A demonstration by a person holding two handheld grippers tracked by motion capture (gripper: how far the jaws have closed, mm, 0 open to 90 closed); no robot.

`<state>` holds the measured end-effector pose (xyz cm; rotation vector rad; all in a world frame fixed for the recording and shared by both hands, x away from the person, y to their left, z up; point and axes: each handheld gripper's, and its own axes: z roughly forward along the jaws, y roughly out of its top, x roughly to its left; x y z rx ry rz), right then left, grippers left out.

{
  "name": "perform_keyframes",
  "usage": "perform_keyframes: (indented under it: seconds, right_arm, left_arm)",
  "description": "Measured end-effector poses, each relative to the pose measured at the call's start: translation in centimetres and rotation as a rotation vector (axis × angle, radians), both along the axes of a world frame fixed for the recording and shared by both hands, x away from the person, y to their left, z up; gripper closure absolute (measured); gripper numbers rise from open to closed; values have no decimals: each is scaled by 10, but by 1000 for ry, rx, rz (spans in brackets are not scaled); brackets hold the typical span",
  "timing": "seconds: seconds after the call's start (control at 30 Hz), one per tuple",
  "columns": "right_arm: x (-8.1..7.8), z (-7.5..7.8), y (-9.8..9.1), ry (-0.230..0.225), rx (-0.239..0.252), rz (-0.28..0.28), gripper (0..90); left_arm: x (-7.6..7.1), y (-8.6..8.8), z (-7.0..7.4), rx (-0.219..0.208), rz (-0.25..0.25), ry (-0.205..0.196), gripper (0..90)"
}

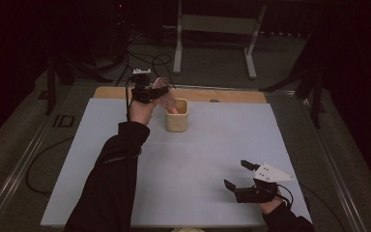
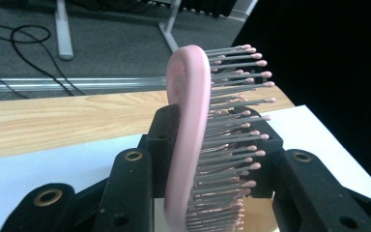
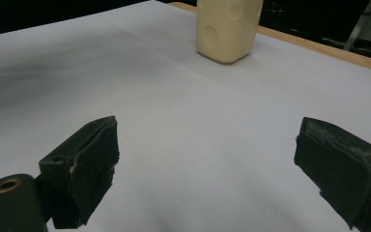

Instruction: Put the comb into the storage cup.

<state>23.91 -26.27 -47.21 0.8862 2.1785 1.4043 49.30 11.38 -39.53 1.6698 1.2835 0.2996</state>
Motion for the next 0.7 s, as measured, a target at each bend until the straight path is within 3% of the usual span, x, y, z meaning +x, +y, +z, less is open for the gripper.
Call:
perform_keyframes:
  seconds: [0.3,0.37,0.57,0.6,0.7]
  right_arm:
    - [0,0,0,2,-1,2,84]
    - [0,0,0,2,1,1,85]
    - [0,0,1,2,1,1,85]
    - [0,0,0,1,-1,1,85]
    - [0,0,0,3,2,-1,85]
  left_arm:
    - [-1,3,2,28,14,-6,557]
    - [-1,3,3,37,10,4,423]
    - [-2,5,6,46,-9,15,253]
    - [-2,6,6,40,-21,16,175]
    - [-4,4,7,71,-48,9,93]
